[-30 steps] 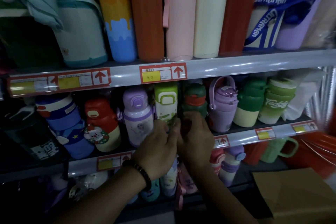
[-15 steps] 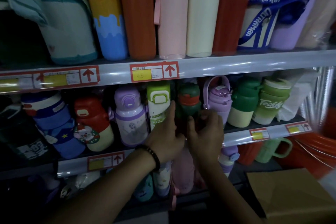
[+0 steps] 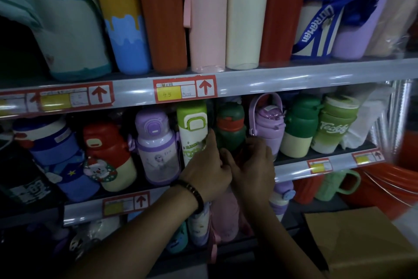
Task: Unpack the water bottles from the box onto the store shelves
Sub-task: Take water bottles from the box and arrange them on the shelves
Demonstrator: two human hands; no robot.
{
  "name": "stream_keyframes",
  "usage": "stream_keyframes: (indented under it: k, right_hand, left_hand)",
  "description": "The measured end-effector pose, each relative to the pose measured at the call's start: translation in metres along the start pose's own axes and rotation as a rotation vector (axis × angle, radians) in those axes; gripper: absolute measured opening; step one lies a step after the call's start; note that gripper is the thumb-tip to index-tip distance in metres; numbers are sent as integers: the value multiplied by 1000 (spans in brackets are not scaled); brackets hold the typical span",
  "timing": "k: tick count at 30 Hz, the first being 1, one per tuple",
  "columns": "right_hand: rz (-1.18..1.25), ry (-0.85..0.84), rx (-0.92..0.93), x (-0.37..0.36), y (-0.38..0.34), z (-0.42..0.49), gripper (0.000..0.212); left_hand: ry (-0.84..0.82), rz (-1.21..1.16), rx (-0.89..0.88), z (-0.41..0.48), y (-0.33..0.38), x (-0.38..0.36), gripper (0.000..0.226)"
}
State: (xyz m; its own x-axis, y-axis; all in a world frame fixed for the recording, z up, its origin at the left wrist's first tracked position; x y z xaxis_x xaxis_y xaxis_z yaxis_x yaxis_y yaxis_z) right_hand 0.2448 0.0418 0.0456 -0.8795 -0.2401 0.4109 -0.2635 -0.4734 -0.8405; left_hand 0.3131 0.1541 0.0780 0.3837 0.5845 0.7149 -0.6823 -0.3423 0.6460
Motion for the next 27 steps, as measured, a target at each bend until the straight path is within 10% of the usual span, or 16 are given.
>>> stream_keyframes:
  k: [27]
  right_hand:
    - [31,-30,-4,3,4,19,36]
  left_hand:
    - [154,-520,141,-18,29,0,78]
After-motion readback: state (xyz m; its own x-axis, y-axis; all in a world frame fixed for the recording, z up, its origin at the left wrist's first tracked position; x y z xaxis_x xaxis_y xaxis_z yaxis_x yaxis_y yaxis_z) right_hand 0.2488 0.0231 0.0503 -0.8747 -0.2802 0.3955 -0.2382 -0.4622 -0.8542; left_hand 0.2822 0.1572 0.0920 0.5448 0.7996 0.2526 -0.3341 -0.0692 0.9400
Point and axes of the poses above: each hand's wrist, its own z-axis towards the middle knuckle, its own x-axis out of the back of the hand, y = z × x, the point moved 3 cm from there along z, towards the middle knuckle, and after that the axes turned 11 degrees about -x, right-handed, at the moved point
